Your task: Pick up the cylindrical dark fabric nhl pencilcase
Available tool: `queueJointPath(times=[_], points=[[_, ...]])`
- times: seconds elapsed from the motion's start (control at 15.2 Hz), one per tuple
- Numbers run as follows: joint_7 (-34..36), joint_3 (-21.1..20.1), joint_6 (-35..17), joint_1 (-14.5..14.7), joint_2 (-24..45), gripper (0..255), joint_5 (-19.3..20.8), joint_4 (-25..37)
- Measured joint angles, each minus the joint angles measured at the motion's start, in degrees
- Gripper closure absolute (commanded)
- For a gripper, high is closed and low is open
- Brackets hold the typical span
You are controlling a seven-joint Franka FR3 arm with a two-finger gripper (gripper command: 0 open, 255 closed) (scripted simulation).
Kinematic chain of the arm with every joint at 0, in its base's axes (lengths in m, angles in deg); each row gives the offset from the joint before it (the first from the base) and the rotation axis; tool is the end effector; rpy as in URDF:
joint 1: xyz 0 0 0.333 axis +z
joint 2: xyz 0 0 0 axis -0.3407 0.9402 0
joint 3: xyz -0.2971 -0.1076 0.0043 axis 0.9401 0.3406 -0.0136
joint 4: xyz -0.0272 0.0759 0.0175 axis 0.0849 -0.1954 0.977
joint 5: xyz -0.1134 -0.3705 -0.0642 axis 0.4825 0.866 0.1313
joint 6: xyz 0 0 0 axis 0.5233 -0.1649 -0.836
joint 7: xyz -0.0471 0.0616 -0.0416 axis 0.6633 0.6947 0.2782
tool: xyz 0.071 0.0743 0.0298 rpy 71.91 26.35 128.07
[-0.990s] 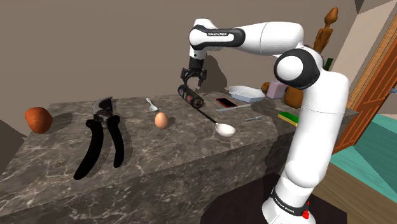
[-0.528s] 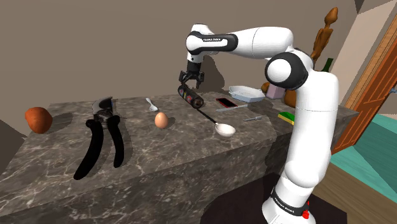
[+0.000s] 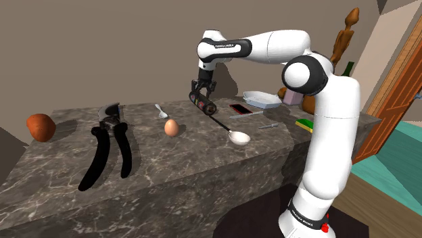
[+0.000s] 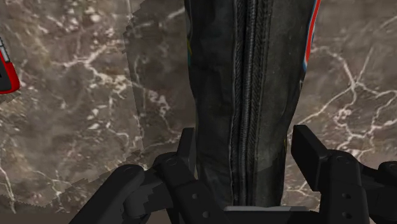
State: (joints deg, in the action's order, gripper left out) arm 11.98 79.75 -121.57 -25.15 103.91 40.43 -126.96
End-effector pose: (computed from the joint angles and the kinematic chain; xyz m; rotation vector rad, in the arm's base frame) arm 0.6447 -0.0769 0.5337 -3.0569 0.5809 -0.1333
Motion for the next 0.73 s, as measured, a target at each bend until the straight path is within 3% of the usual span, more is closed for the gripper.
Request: queueJointPath(times=[0.4,0.73], points=[[0.05,0.0,-0.07,0.02,-0.03,255,0.02,-0.06],[0.2,-0.03,3.14,0.05,0.32,255,0.04,3.31]])
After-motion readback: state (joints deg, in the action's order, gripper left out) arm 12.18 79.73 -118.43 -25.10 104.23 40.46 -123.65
